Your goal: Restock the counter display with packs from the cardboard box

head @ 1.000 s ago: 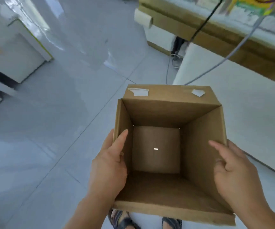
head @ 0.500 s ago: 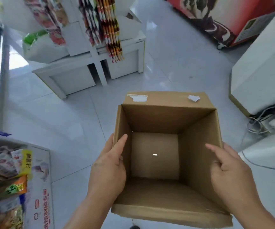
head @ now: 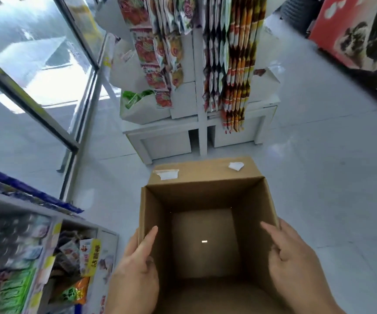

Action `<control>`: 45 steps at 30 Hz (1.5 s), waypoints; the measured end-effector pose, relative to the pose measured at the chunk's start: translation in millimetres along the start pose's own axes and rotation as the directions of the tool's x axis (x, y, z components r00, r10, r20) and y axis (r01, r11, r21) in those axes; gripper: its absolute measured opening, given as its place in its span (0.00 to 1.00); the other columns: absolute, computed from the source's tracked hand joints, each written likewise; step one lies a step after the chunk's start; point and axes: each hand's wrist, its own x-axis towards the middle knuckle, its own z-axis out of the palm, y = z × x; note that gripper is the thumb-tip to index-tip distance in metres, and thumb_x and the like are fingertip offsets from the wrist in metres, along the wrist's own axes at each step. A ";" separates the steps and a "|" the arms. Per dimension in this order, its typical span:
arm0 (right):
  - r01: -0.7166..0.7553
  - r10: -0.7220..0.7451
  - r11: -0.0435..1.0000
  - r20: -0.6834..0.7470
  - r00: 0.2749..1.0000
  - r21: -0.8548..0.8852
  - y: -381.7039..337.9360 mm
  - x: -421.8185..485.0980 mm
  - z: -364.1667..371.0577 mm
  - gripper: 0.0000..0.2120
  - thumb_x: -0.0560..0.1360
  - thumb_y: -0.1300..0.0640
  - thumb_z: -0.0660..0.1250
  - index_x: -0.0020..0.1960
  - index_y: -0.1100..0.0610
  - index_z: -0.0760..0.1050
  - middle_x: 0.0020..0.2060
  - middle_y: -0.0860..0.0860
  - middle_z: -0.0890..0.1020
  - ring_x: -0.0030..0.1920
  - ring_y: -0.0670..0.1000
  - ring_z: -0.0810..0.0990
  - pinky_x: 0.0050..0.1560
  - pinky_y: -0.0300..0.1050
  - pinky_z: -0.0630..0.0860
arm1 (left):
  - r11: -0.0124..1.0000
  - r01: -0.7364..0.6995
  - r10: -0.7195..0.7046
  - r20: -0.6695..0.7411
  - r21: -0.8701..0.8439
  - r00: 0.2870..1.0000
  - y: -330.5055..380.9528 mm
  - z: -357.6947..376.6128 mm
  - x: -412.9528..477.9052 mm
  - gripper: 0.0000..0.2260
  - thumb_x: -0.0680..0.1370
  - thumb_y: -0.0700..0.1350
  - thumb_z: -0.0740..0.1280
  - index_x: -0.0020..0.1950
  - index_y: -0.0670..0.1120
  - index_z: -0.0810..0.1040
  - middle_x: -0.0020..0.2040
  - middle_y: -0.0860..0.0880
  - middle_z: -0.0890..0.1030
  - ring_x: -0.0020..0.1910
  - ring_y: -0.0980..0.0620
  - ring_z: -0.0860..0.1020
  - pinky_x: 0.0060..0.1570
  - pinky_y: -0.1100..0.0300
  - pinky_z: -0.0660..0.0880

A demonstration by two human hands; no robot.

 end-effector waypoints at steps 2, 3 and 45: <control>0.014 -0.014 1.000 0.037 0.999 -0.008 -16.9 32.7 10.4 0.24 0.79 0.64 0.61 0.71 0.46 0.71 0.75 0.44 0.65 0.72 0.47 0.67 0.71 0.38 0.59 | 1.000 0.030 -0.030 -0.007 -0.005 1.000 -3.7 -1.7 31.9 0.31 0.76 0.35 0.65 0.71 0.65 0.68 0.75 0.57 0.66 0.70 0.55 0.69 0.66 0.68 0.54; 0.017 -0.016 1.000 0.056 0.998 -0.017 -24.7 49.0 15.5 0.24 0.79 0.64 0.61 0.72 0.45 0.70 0.75 0.44 0.65 0.72 0.47 0.67 0.71 0.38 0.59 | 0.999 0.040 -0.040 0.001 -0.008 0.999 -5.8 -2.0 48.0 0.31 0.76 0.35 0.64 0.71 0.65 0.67 0.75 0.56 0.65 0.71 0.54 0.69 0.66 0.67 0.55; 0.150 -0.107 0.977 0.265 0.958 -0.149 -140.8 427.9 222.5 0.22 0.83 0.56 0.57 0.76 0.44 0.63 0.78 0.44 0.56 0.77 0.47 0.56 0.71 0.37 0.55 | 0.995 0.003 0.004 0.073 -0.095 0.997 -59.9 95.9 468.9 0.24 0.80 0.42 0.63 0.75 0.55 0.66 0.78 0.56 0.58 0.73 0.49 0.66 0.69 0.56 0.66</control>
